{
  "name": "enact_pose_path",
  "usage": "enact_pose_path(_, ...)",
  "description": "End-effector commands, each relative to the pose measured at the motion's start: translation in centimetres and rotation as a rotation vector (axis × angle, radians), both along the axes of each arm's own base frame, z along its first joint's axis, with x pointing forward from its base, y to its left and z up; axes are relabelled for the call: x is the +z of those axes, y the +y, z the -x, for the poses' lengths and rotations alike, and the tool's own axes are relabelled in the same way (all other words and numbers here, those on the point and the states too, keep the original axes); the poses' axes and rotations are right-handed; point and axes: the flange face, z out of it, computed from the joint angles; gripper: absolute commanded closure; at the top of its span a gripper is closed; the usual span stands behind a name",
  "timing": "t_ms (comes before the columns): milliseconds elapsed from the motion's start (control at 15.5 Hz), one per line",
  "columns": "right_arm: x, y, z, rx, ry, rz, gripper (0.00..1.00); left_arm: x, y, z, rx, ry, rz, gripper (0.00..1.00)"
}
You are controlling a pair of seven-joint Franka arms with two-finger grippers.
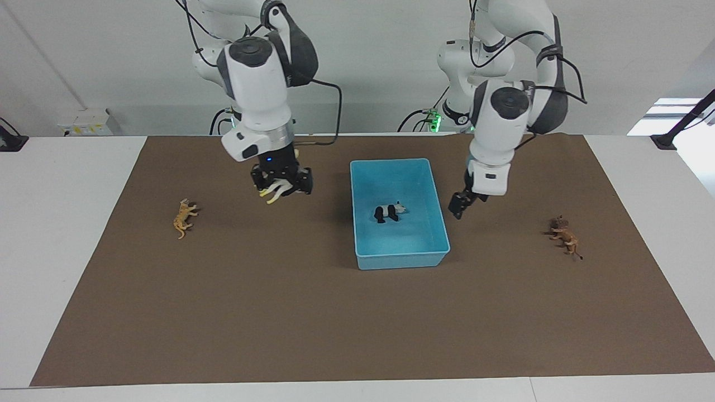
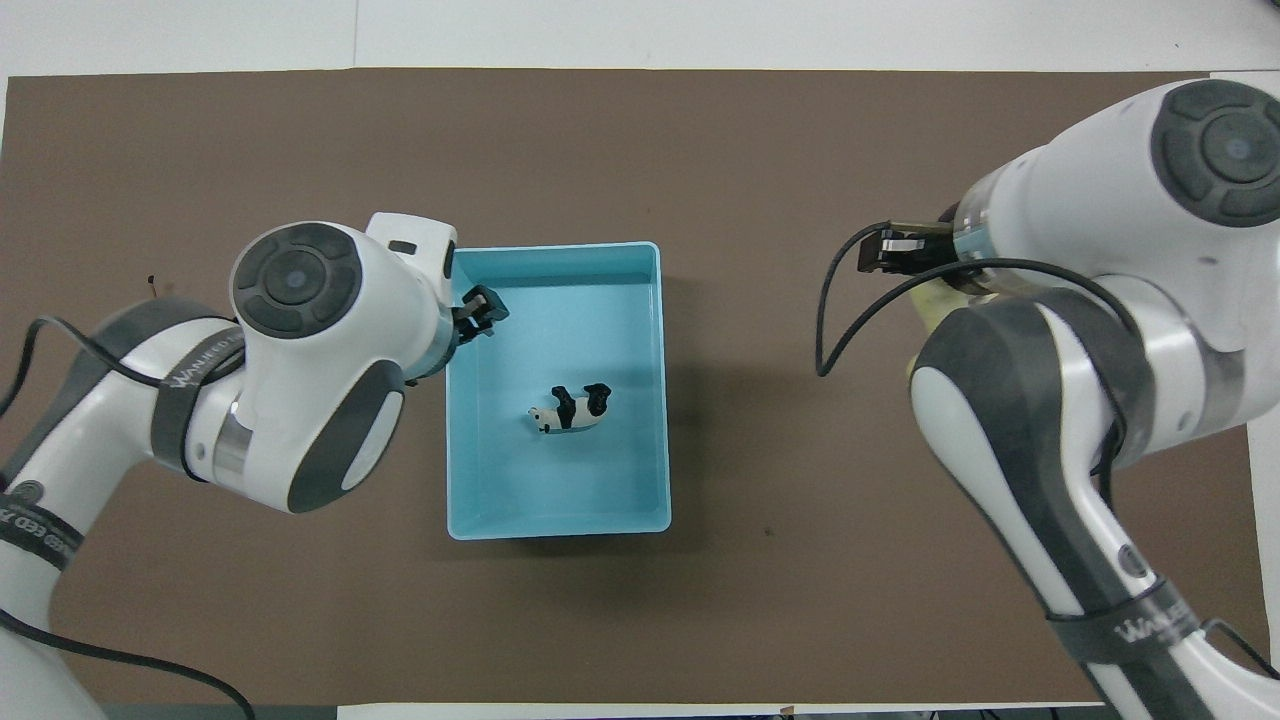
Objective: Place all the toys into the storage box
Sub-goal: 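Place the cream horse in the box with the right gripper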
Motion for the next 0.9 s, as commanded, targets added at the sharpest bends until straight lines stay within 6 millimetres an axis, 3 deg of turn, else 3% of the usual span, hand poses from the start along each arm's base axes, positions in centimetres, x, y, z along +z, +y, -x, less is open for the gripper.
enact_pose_path(0,-1.7,6.3,1.6,-0.017,-0.012,-0.035,1.0,0.1,8.5,-1.5,-0.203,-0.024,-0.019,0.0)
enact_pose_path(129,-5.3,11.8,3.2,0.001,-0.02,-0.041,1.0,-0.5,13.5,-2.0,-0.269,-0.056,-0.029,0.0)
enact_pose_path(257,-9.1,15.2,4.2,0.024,-0.02,-0.038,1.0,-2.2,17.2,-3.0,-0.219,-0.1,-0.031,0.0)
enact_pose_path(386,-14.0,19.9,5.6,0.019,-0.017,-0.034,1.0,-3.3,21.2,-3.9,-0.163,-0.178,-0.042,0.0)
enact_pose_path(515,-16.7,21.1,5.6,0.016,-0.047,-0.036,1.0,-4.3,24.9,-4.2,-0.113,-0.229,-0.053,0.0)
enact_pose_path(579,-16.9,21.1,5.6,0.007,-0.041,-0.032,0.78,-5.1,25.6,-4.3,-0.103,-0.234,-0.053,0.0)
enact_pose_path(644,-17.0,21.2,5.9,0.001,-0.034,-0.027,0.06,-5.9,26.2,-4.2,-0.093,-0.224,-0.05,0.0)
enact_pose_path(708,-16.7,21.3,6.0,-0.025,-0.026,-0.024,0.0,-7.0,26.4,-4.3,-0.091,-0.211,-0.045,0.0)
enact_pose_path(837,-15.6,21.1,5.2,-0.09,-0.017,-0.024,0.0,-8.7,26.5,-3.9,-0.102,-0.184,-0.038,0.0)
